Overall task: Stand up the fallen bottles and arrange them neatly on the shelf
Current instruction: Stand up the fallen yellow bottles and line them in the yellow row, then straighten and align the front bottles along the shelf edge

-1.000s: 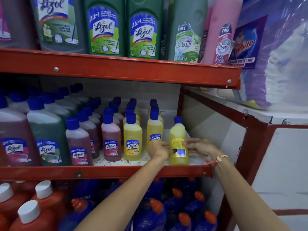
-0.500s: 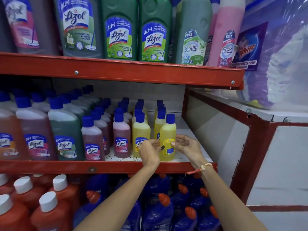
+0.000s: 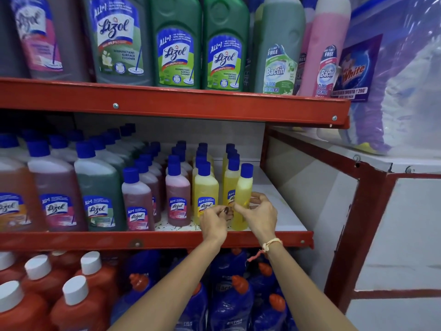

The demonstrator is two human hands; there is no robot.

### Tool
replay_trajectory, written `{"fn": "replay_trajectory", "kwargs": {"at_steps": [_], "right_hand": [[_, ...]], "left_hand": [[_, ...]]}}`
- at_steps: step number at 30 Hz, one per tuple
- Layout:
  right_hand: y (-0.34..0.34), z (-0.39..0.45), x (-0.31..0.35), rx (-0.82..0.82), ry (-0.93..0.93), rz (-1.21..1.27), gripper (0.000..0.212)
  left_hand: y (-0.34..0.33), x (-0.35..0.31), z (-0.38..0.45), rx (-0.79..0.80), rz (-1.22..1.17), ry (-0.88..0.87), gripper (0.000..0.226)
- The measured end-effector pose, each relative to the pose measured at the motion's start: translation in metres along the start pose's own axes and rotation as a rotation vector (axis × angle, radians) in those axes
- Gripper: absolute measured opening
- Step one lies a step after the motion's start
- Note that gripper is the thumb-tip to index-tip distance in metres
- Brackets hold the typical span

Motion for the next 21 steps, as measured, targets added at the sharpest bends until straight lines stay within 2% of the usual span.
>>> {"fn": "replay_trajectory", "kwargs": {"at_steps": [4, 11, 17, 21], "right_hand": [[-0.002, 0.006, 0.003, 0.12, -0.007, 0.088, 0.054], [-0.016, 0.021, -0.007, 0.397, -0.033, 0.328, 0.046], [-0.02, 0.03, -0.012, 0.533, -0.037, 0.416, 0.047], [-0.022, 0.028, -0.014, 0.526, -0.01, 0.41, 0.047]], "left_hand": [[-0.006, -0.001, -0.004, 0.048, 0.061, -0.041, 0.027], [-0.003, -0.001, -0.007, -0.013, 0.187, -0.063, 0.04], [0.002, -0.001, -0.002, -0.046, 0.226, -0.074, 0.041], [0.002, -0.001, -0.003, -0.047, 0.25, -0.092, 0.041]]}}
Point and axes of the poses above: each hand's wrist, its own z-axis towards the middle knuckle, its own y-axis out of the back of the hand, x = y × z, the point moved 7 cm from there along z, towards the middle knuckle, and after that the axes turned 12 degrees about y, right-handed, at the moved point
